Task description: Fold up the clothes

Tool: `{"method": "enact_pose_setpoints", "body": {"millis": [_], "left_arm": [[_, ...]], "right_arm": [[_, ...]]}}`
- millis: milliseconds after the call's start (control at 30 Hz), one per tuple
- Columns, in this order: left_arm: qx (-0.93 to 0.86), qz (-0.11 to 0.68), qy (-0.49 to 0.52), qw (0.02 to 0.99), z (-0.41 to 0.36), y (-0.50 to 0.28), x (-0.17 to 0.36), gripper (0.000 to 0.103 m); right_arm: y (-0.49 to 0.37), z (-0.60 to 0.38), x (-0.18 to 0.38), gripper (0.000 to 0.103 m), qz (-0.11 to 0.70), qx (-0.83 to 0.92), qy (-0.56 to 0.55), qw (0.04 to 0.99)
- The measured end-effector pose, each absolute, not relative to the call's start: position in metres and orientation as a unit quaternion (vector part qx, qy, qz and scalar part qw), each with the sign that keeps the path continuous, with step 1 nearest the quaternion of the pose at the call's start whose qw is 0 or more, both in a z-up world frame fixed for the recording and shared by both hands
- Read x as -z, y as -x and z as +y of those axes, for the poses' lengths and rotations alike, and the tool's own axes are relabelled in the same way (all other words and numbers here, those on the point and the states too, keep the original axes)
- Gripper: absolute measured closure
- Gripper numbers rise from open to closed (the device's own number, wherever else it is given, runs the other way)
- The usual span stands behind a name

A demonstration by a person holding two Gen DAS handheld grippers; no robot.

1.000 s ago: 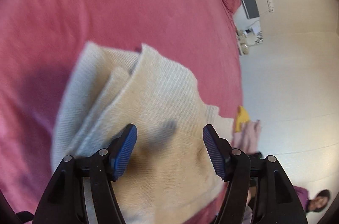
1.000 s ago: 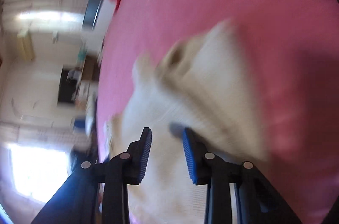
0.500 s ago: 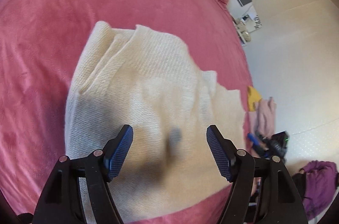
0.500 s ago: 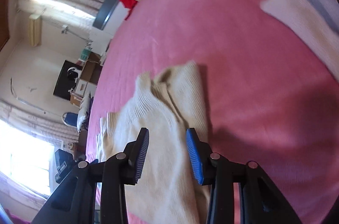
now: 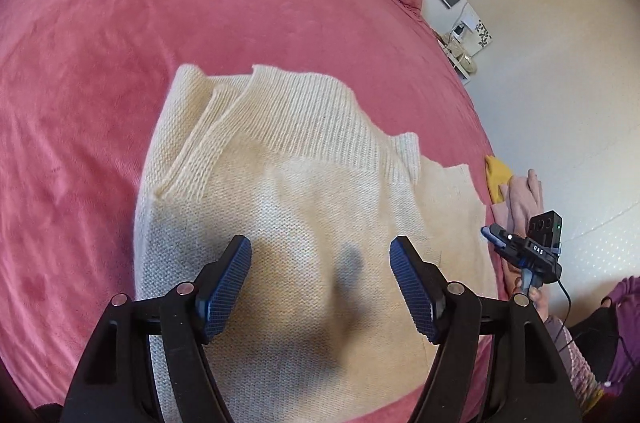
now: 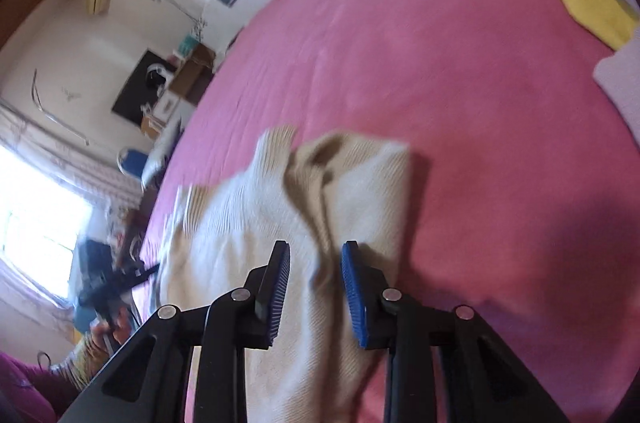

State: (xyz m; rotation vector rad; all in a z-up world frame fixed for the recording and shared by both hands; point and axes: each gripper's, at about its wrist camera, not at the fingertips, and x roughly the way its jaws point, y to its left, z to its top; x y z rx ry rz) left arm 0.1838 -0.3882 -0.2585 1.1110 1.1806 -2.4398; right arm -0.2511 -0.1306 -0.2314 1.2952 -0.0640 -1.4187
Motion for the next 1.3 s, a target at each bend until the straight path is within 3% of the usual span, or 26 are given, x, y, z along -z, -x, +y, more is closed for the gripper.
{"method": "enact_pose_setpoints", "body": {"millis": [300,367,433,767,933,1000,1067,1167,1300], "left_arm": [[0.836,0.384,-0.376,0.108,-0.383,-0.178,0.256,0.03],[0.836,0.382,-0.377,0.112,-0.382,-0.177,0.255,0.03],[0.836,0.384,-0.376,0.115,-0.383,-0.179,0.256,0.03],[0.833,0.389,-0.371,0.128,-0.388,-0.186,0.256,0.03],[0.828,0.4,-0.369,0.131,-0.388,-0.187,0.26,0.03],[0.829,0.402,-0.366,0.131,-0.389,-0.19,0.255,0.03],[0.831,0.398,-0.364,0.134,-0.391,-0.191,0.248,0.03],[0.839,0.395,-0.354,0.122,-0.395,-0.185,0.234,0.03],[0.853,0.374,-0.348,0.102,-0.393,-0.16,0.221,0.03]], "right_arm": [[0.246,-0.139,0.239,0.076,0.002,0.584,-0.555,0.592],[0.245,-0.142,0.241,0.082,0.005,0.583,-0.556,0.593],[0.246,-0.14,0.238,0.098,-0.001,0.584,-0.554,0.594],[0.252,-0.114,0.21,0.099,0.005,0.645,-0.532,0.548],[0.263,-0.102,0.232,0.101,-0.011,0.661,-0.558,0.501],[0.267,-0.098,0.24,0.096,-0.024,0.665,-0.568,0.485],[0.269,-0.092,0.225,0.079,-0.041,0.684,-0.552,0.475],[0.269,-0.085,0.202,0.077,-0.074,0.704,-0.527,0.47],[0.239,-0.121,0.187,0.073,-0.1,0.637,-0.537,0.544]]}}
